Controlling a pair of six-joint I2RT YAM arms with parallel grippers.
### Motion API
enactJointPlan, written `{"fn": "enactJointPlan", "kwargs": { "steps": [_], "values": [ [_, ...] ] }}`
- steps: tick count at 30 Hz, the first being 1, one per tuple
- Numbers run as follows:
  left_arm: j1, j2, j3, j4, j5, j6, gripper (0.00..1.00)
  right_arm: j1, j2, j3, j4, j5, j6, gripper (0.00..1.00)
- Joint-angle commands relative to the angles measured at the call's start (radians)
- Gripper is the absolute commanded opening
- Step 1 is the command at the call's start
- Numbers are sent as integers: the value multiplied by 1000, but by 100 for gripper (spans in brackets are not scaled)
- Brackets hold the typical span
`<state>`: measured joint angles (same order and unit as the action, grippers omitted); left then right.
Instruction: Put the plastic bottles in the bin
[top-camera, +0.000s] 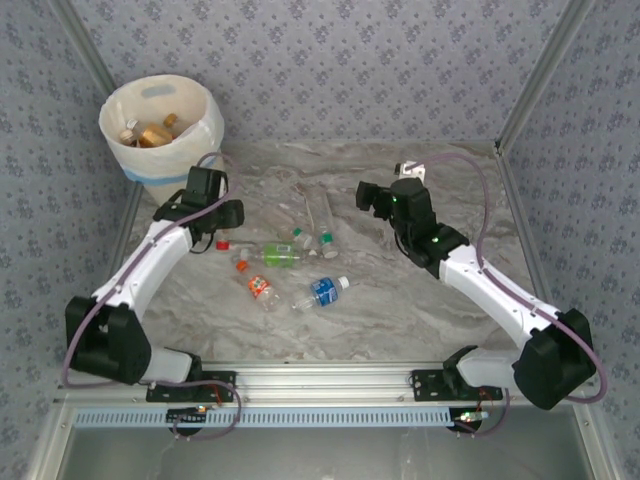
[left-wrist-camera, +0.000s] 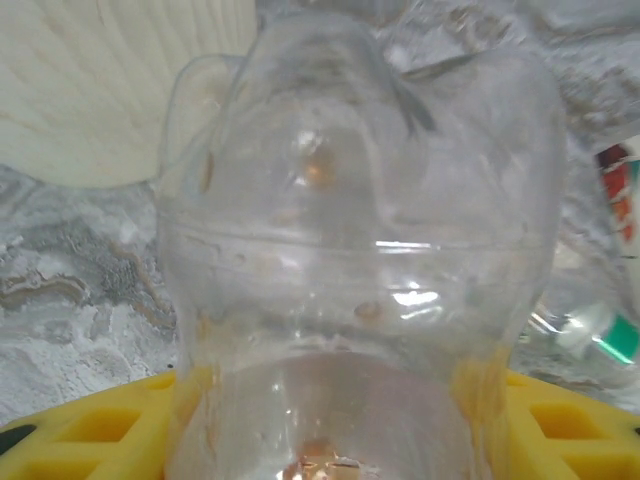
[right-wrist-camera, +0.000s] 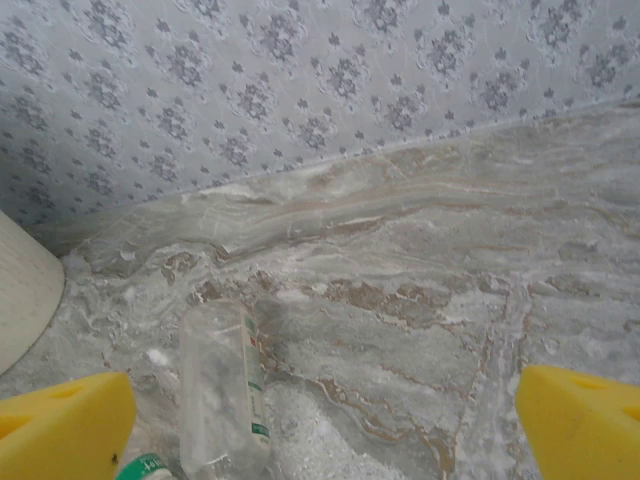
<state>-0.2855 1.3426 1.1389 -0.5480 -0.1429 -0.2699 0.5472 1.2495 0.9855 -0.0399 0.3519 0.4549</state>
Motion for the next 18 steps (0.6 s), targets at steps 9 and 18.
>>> {"fn": "enactJointPlan", "kwargs": {
  "steps": [9, 18],
  "values": [
    [-75, -48, 321, -7, 150, 50, 42, -6, -107, -34, 53, 9, 10, 100],
    [-61, 153, 784, -108, 13, 275, 43, -10, -232, -112, 50, 34, 54, 100]
  ]
}}
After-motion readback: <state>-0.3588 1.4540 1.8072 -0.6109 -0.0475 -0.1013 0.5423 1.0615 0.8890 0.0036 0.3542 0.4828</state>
